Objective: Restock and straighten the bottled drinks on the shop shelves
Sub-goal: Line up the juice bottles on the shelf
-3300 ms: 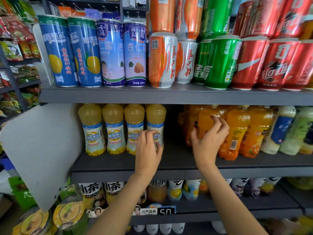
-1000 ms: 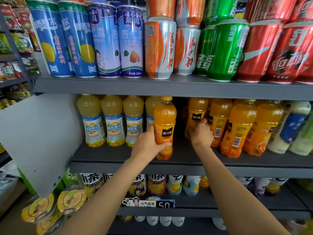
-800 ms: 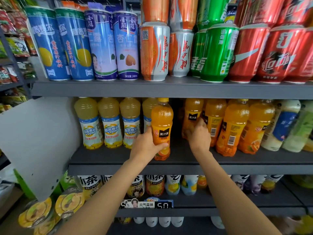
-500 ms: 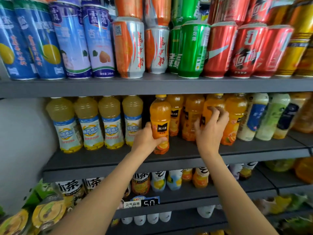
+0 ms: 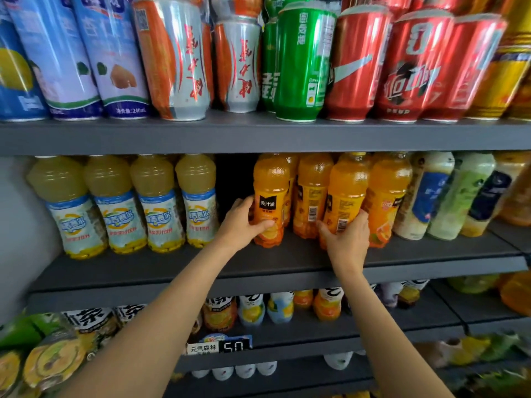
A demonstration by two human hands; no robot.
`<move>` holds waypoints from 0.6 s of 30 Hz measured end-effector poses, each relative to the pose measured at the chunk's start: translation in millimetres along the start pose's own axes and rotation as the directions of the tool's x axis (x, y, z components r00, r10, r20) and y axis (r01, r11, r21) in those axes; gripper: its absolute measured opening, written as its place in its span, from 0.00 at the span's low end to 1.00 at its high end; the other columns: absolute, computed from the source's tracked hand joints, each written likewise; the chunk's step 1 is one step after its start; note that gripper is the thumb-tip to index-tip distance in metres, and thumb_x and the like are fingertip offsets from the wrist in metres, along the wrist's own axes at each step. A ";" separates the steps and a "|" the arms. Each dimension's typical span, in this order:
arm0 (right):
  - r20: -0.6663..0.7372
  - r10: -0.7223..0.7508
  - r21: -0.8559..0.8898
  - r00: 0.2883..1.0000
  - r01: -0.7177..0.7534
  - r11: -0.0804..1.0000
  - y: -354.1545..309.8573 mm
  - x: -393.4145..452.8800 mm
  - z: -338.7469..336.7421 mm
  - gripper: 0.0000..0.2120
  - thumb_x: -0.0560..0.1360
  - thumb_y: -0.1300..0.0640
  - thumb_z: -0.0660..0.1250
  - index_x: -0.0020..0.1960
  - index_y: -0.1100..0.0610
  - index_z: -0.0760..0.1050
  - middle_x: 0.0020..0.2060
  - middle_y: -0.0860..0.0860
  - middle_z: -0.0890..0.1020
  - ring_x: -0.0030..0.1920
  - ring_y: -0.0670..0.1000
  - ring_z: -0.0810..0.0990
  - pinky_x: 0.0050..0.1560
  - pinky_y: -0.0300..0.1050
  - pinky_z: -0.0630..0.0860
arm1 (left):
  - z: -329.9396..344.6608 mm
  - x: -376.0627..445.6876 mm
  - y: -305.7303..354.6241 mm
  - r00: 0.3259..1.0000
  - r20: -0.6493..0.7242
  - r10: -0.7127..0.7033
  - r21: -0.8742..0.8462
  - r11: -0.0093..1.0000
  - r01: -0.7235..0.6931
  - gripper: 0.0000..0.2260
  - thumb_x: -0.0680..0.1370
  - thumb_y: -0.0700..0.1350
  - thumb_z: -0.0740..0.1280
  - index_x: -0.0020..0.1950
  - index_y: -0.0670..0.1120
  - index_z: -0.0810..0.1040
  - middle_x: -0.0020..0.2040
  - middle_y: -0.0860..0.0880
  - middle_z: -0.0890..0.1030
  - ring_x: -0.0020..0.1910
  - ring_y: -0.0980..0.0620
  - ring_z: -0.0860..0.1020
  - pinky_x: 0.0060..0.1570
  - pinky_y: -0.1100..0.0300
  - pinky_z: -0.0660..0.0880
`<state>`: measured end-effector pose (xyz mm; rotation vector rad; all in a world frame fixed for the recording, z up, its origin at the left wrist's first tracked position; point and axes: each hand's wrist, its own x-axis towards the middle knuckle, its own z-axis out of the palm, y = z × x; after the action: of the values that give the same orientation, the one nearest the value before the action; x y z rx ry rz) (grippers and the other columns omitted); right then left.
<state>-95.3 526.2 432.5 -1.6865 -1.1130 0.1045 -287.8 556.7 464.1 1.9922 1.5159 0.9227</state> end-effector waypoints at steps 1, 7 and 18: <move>-0.005 -0.001 0.006 1.000 0.001 1.000 0.6 0.7 1.0 0.31 0.67 0.51 0.75 0.60 0.64 0.64 0.57 0.61 0.73 0.61 0.62 0.71 0.60 0.59 0.69 | -0.2 0.6 -1.3 1.000 0.008 0.002 -0.018 1.000 -0.002 0.30 0.73 0.49 0.70 0.72 0.46 0.63 0.67 0.43 0.67 0.66 0.45 0.70 0.64 0.46 0.69; -0.023 0.001 0.003 1.000 -0.001 1.000 1.2 2.5 3.3 0.30 0.67 0.51 0.75 0.59 0.64 0.64 0.56 0.60 0.73 0.61 0.61 0.71 0.60 0.57 0.68 | 17.4 -1.8 8.2 0.998 -0.060 0.007 -0.054 0.998 -0.010 0.29 0.71 0.49 0.72 0.68 0.46 0.66 0.64 0.44 0.71 0.62 0.46 0.73 0.62 0.48 0.72; 0.057 -0.038 0.023 0.998 0.037 0.999 1.8 0.0 -10.0 0.32 0.67 0.50 0.75 0.62 0.65 0.65 0.58 0.61 0.69 0.59 0.61 0.71 0.56 0.53 0.72 | 35.9 -28.1 24.2 0.968 -0.249 -0.032 0.016 0.999 0.037 0.28 0.73 0.49 0.70 0.69 0.44 0.64 0.62 0.44 0.71 0.59 0.47 0.74 0.59 0.49 0.73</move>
<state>-88.7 519.1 435.5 -1.6510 -1.1821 0.1415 -250.0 524.0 451.1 1.9145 1.6936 1.1833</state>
